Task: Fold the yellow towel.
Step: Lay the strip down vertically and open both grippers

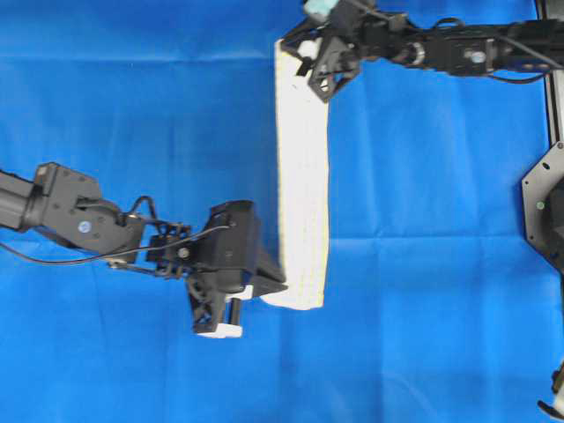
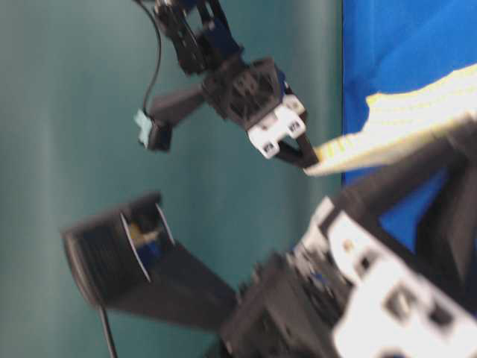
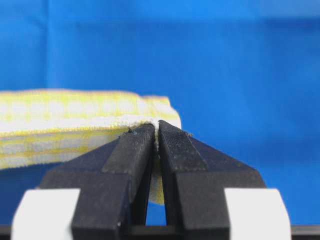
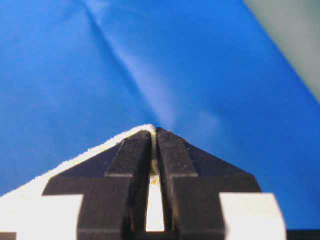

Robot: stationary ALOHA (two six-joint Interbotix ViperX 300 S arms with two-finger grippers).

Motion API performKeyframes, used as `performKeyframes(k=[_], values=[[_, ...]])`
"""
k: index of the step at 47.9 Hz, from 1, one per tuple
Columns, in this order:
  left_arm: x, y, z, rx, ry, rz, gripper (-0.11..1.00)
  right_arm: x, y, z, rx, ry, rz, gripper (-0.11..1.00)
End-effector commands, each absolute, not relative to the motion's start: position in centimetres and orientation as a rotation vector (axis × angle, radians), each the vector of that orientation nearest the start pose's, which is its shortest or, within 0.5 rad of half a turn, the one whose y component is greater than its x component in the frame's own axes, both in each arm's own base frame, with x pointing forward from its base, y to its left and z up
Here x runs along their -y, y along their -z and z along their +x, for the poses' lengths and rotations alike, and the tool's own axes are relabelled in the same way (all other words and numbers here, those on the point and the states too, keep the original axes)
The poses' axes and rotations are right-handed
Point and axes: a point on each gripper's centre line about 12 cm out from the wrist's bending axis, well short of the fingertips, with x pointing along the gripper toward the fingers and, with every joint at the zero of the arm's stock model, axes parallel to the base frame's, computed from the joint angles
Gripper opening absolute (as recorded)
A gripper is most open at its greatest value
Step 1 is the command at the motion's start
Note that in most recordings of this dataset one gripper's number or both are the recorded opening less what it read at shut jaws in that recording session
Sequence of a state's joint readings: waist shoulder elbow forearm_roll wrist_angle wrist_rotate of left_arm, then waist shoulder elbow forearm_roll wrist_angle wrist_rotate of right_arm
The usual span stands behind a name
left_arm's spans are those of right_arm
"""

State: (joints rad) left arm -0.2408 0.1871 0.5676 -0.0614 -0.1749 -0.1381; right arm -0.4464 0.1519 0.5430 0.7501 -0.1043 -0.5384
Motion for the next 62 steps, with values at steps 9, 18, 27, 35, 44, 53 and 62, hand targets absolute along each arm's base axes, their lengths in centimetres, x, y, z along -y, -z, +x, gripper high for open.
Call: performKeyframes(k=[9,18,27,35,44,53,62], values=[[12.2,-15.6,39.9,-0.552,0.214,-0.161,0.02,20.0,-15.8,41.2,-0.526,0.551,0.297,0.02],[12.4,-15.3,39.4,-0.560,0.221,-0.157,0.02,19.8,-16.0,42.1,-0.519,0.533,0.279,0.02],[12.4,-15.2,39.3,-0.562,0.222,-0.156,0.02,19.3,-16.0,43.0,-0.538,0.494,0.268,0.02],[12.3,-15.3,39.6,-0.560,0.218,-0.158,0.02,19.2,-16.0,43.3,-0.551,0.472,0.252,0.03],[12.2,-15.5,39.3,-0.573,0.215,-0.158,0.30,18.7,-16.0,43.5,-0.554,0.461,0.245,0.11],[11.6,-17.5,37.7,-0.663,0.206,-0.145,0.60,17.9,-16.8,43.3,-0.548,0.439,0.225,0.67],[9.1,-20.4,35.8,-0.720,0.163,-0.137,0.49,16.8,-18.4,41.4,-0.539,0.426,0.220,0.70]])
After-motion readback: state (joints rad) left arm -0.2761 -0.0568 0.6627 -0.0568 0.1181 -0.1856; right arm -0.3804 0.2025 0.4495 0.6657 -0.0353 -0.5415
